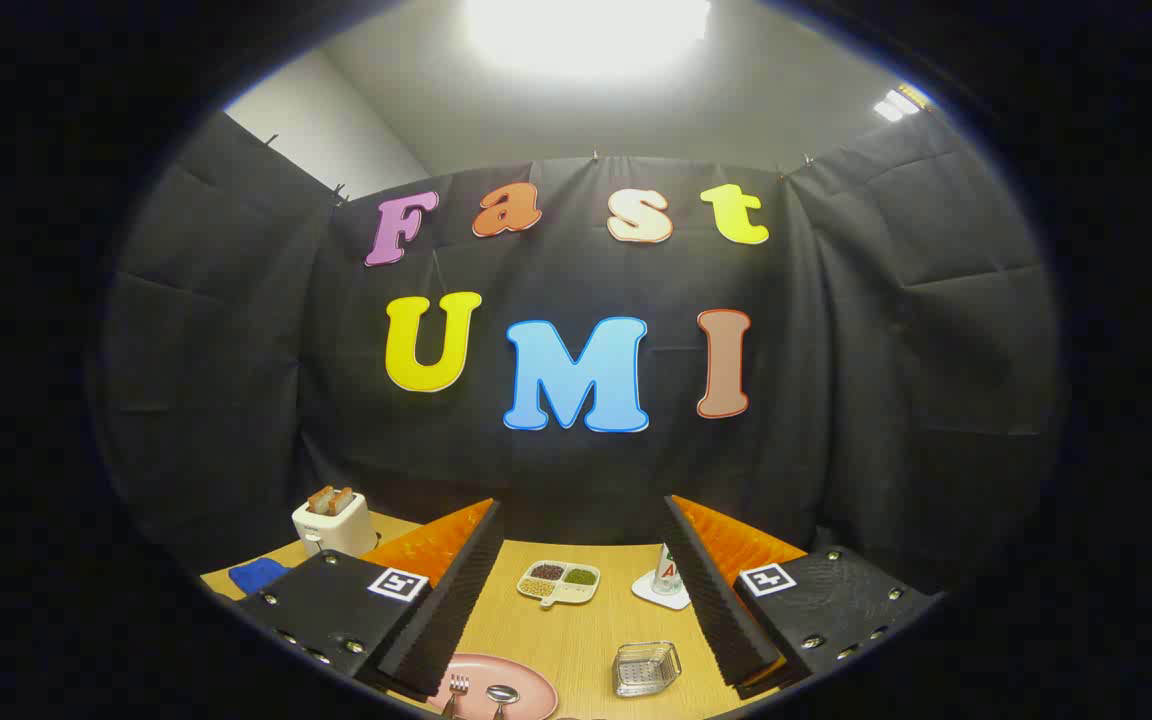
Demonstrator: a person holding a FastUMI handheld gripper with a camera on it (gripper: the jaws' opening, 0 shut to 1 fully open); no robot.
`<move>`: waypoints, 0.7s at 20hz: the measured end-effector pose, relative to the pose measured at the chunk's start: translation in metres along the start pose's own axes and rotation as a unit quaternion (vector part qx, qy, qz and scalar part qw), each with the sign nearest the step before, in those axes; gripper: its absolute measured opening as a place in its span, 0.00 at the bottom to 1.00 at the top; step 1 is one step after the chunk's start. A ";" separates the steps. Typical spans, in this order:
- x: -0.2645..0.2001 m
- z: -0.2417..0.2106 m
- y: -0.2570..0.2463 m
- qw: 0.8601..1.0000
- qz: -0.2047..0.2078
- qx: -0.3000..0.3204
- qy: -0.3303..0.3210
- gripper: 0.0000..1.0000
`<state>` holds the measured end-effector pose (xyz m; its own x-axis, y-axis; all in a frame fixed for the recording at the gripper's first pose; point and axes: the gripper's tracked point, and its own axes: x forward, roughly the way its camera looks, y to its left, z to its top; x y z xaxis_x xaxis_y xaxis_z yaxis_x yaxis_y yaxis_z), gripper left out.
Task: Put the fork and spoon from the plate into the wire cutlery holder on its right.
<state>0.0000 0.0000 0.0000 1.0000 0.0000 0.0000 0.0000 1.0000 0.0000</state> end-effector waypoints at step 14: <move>0.004 -0.050 0.006 0.998 0.003 -0.009 0.061 0.97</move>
<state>0.0037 0.0059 -0.0499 0.9926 0.0041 -0.1210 -0.0064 0.9998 -0.0182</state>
